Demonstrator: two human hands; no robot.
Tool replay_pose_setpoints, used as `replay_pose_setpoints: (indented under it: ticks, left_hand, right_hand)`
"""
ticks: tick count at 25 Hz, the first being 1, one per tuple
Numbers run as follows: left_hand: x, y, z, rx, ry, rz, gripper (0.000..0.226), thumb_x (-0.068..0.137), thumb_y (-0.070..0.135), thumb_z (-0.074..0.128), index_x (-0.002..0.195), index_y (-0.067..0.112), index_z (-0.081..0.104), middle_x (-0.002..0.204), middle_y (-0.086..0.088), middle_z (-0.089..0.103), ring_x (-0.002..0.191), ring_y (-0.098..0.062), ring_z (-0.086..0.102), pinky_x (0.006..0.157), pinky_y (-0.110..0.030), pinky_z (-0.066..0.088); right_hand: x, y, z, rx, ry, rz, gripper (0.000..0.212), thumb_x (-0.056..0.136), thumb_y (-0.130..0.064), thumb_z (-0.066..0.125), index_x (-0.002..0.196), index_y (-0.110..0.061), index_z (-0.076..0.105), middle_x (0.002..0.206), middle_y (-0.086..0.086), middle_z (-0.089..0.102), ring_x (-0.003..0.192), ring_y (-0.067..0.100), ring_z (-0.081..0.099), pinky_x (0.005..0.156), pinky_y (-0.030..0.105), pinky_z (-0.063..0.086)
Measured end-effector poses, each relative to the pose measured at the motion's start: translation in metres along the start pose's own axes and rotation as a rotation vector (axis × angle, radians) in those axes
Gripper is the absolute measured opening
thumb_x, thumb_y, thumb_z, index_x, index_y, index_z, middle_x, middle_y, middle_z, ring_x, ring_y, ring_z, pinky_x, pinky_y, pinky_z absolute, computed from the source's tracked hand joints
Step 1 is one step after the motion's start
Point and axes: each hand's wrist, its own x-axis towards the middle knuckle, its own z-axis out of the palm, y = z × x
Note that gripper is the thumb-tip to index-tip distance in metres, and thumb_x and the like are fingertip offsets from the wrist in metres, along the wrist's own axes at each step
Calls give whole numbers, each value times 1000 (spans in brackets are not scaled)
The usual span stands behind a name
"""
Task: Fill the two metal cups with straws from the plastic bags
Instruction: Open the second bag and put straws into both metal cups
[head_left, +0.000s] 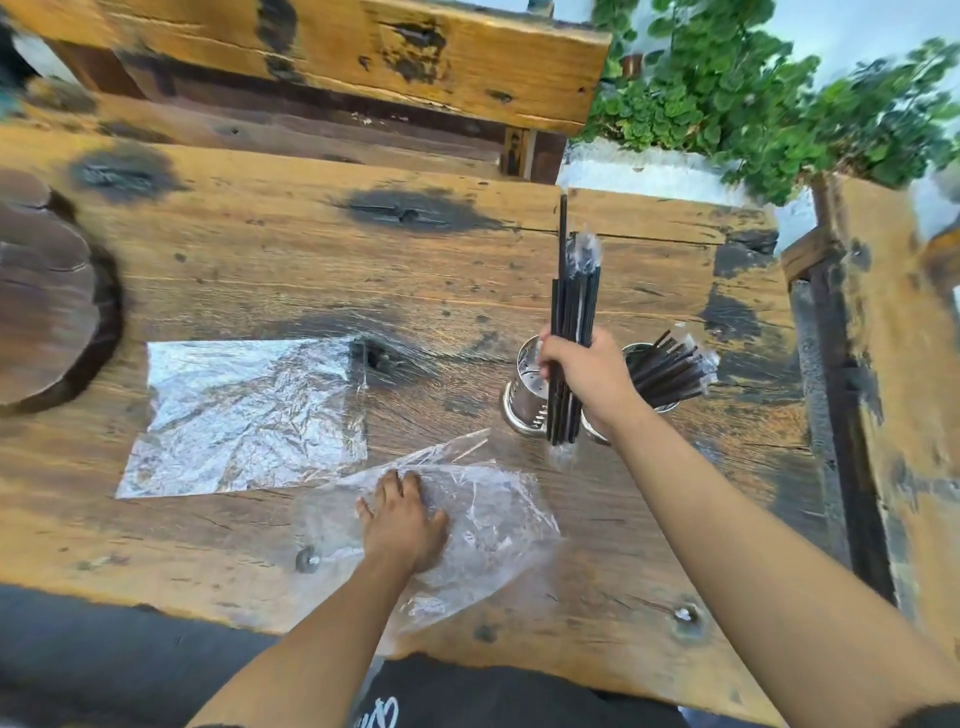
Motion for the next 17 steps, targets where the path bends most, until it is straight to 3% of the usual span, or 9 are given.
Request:
replay_pose_setpoints:
  ticks: [6,11,13,15,17]
  left_hand:
    - [7,-1,18,-8,33,13,80,94,56,44,160,20,17,171,-14,2,159,-31,2,128,-53,8]
    - [8,-4,26,3,27,-1,86,94,56,43,164,20,7,172,-14,-7,159,-31,-7,127,-52,0]
    - [10,-3,27,2,35,-9,88,94,57,45,164,20,7,171,-14,-7,159,-32,-7,128,-52,1]
    - [11,-2,28,0,35,-17,89,94,57,47,164,19,7,171,-14,-7,159,-32,-8,128,-52,1]
    - [12,-3,29,-4,42,-16,89,93,56,49,163,20,8,172,-14,-6,159,-31,-7,128,-52,1]
  right_hand:
    - [38,-32,1,336,218,-87,20,81,4,66,78,-16,61,70,2,62,74,25,59,79,46,52]
    - [52,-10,3,283,347,-150,15,87,-3,70,82,-16,65,78,3,66,75,18,63,77,37,54]
    - [53,10,5,124,351,-151,3,90,-15,73,89,-14,70,79,-2,68,68,7,64,66,22,53]
    - [50,28,8,25,355,-141,18,91,-26,74,100,-11,72,83,-9,71,67,-4,65,61,12,50]
    - [47,40,8,-26,352,-135,18,92,-31,74,104,-19,69,90,-12,72,71,-10,67,61,7,47]
